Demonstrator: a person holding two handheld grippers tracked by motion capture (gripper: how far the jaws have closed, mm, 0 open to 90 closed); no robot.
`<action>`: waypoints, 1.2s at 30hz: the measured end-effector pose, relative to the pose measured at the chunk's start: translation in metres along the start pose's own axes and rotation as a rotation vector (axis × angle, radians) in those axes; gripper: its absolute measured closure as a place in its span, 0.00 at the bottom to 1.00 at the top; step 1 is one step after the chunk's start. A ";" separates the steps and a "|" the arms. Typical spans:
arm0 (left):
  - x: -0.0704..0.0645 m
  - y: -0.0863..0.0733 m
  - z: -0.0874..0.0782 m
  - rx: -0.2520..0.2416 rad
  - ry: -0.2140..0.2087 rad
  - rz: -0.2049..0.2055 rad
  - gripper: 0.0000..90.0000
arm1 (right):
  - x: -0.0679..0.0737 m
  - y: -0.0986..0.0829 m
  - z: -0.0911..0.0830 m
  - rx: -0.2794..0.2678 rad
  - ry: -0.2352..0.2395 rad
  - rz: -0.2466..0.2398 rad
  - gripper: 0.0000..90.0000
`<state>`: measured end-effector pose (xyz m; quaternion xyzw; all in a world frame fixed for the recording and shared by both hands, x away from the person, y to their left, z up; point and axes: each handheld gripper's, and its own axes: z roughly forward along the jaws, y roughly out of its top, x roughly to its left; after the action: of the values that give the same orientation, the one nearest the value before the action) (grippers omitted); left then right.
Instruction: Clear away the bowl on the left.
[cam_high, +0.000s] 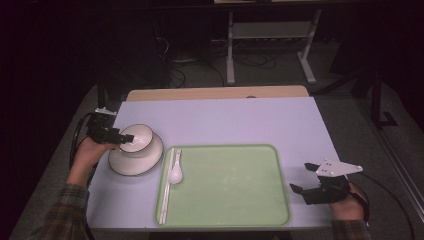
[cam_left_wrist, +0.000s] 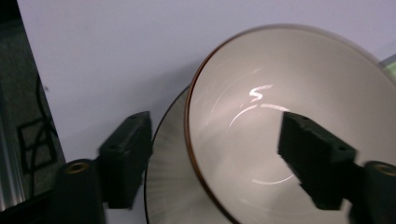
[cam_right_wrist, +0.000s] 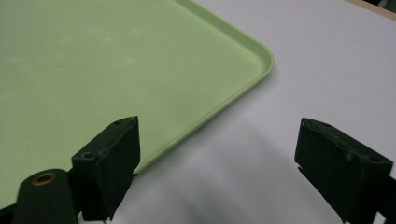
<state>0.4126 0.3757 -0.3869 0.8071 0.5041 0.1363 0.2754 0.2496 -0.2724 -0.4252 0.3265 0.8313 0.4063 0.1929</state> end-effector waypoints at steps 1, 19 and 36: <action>0.002 -0.002 0.002 0.007 -0.004 -0.015 0.36 | 0.000 0.000 0.000 -0.003 -0.001 0.000 0.15; 0.013 -0.010 0.011 0.055 -0.067 -0.104 0.86 | 0.000 0.000 0.000 -0.002 -0.001 -0.001 0.15; 0.010 -0.008 0.005 0.013 -0.111 -0.118 0.92 | 0.000 0.000 0.000 0.000 -0.002 -0.001 0.15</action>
<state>0.4139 0.3862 -0.3957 0.7841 0.5355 0.0716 0.3055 0.2496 -0.2724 -0.4251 0.3264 0.8312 0.4060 0.1942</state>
